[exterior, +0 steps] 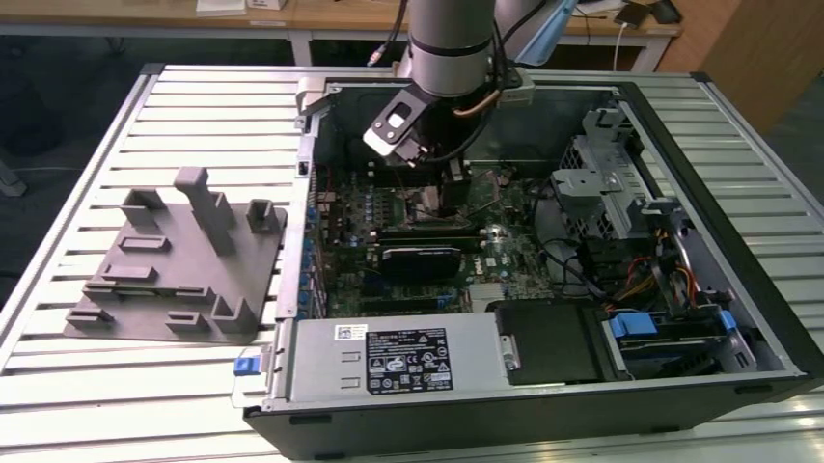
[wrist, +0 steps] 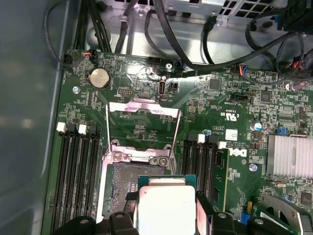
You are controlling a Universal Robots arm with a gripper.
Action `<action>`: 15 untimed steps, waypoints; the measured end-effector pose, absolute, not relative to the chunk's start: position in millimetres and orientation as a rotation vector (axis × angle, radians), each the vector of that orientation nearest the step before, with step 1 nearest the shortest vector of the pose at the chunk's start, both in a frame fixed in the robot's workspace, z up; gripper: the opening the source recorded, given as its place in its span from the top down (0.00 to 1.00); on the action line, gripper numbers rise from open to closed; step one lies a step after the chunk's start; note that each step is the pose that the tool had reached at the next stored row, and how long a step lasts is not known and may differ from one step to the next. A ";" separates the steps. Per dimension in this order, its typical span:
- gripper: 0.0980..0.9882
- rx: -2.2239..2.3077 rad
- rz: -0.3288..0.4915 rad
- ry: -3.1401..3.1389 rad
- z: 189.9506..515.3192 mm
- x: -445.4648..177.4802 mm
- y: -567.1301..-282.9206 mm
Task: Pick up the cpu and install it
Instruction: 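Place the cpu into insertion slot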
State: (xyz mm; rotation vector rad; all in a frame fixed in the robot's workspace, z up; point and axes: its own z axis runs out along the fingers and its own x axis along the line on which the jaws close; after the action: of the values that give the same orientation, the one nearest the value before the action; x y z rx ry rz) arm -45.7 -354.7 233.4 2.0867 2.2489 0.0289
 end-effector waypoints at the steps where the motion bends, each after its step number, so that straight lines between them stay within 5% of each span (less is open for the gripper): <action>1: 0.50 2.092 0.029 2.244 233.1 -45.7 -354.4; 15: 0.50 2.150 0.033 2.193 229.3 -45.7 -351.8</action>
State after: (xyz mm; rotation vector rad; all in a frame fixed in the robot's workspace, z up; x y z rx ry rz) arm -45.7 -351.8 229.3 2.1504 2.1932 0.0329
